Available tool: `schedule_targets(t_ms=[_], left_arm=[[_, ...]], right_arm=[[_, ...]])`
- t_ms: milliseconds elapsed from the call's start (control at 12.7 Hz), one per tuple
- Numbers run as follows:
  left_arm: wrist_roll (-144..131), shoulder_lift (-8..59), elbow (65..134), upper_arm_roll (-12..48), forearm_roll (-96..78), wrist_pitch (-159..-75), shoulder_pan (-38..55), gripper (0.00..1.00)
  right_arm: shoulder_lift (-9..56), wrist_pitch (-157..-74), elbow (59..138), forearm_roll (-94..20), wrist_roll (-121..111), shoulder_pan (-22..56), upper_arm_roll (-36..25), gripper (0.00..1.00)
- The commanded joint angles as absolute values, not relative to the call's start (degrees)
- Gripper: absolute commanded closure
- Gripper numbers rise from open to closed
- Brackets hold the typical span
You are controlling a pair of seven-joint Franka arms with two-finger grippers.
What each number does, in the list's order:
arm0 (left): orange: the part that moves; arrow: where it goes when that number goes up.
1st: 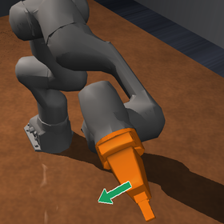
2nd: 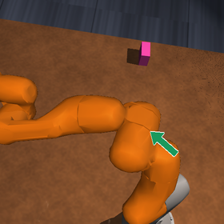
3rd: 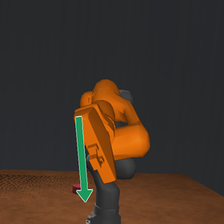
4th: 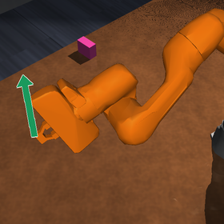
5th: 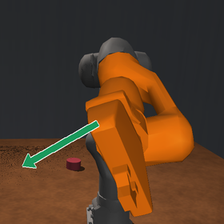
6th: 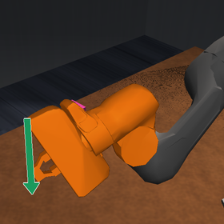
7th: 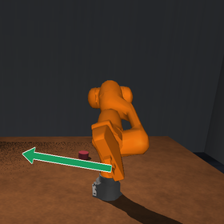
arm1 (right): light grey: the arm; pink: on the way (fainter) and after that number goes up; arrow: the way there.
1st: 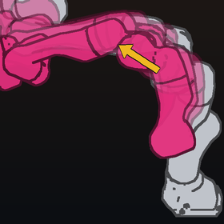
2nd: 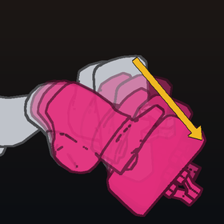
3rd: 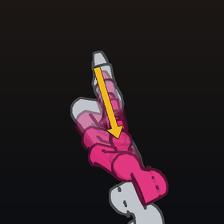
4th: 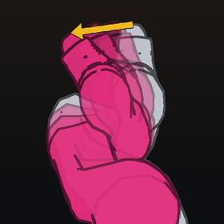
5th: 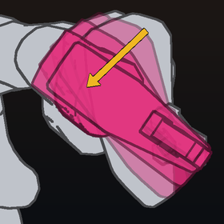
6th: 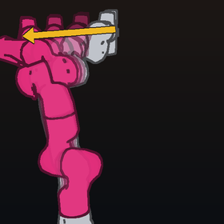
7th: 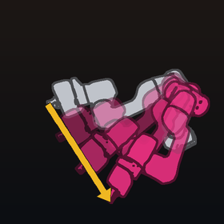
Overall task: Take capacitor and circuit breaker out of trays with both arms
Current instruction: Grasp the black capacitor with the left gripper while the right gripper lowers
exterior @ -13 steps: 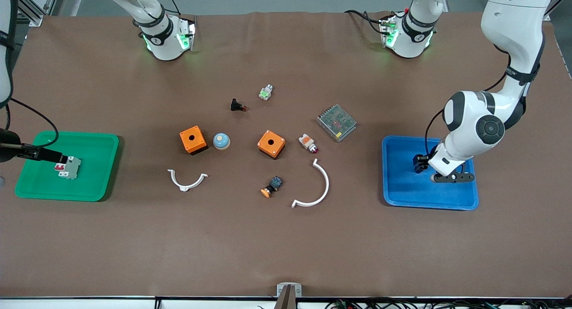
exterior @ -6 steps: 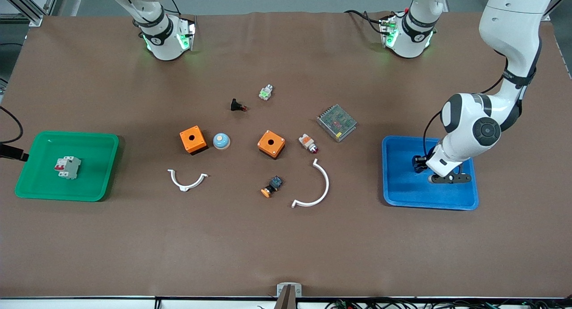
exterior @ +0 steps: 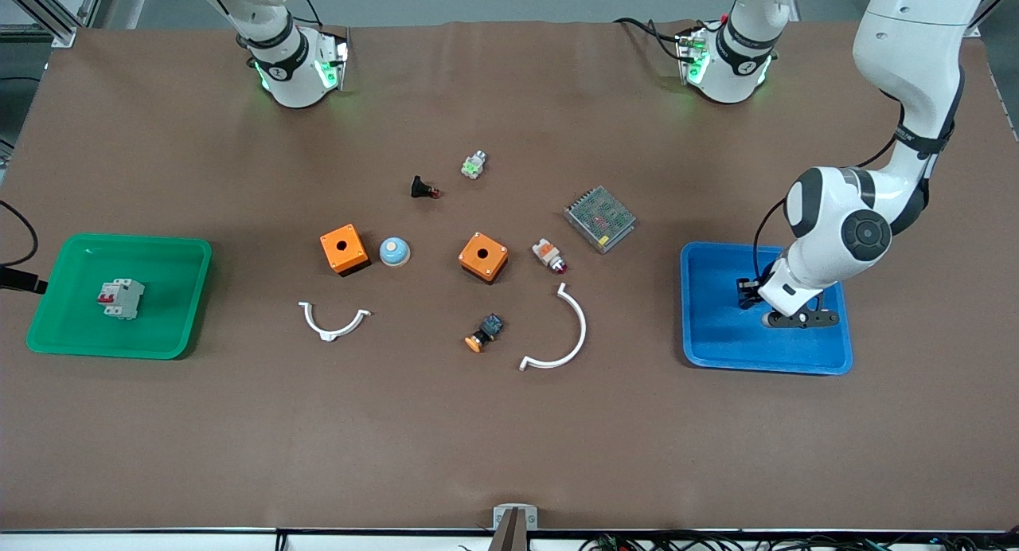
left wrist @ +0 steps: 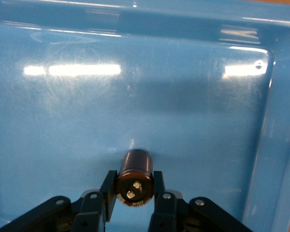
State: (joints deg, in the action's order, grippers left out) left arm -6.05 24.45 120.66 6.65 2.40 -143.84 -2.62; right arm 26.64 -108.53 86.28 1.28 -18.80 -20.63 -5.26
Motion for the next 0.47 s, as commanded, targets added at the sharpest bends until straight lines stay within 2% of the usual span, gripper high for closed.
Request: schedule_targets(t_ms=[0,236,394], left_arm=[[-6.59,22.86,120.06,7.12,1.76,-143.7,-2.72,0.94],[-6.68,18.82,119.88,8.35,1.76,-141.44,-2.9,0.97],[-9.47,16.97,118.66,10.97,1.76,-137.65,-2.99,0.98]], right_arm=[[26.46,-114.93,92.53,1.85,-19.34,-21.88,-4.31,0.0],[27.07,-121.19,96.93,1.85,-22.05,-22.94,-4.31,0.0],[28.47,-121.81,97.21,1.85,-22.59,-23.64,-4.31,0.0]])
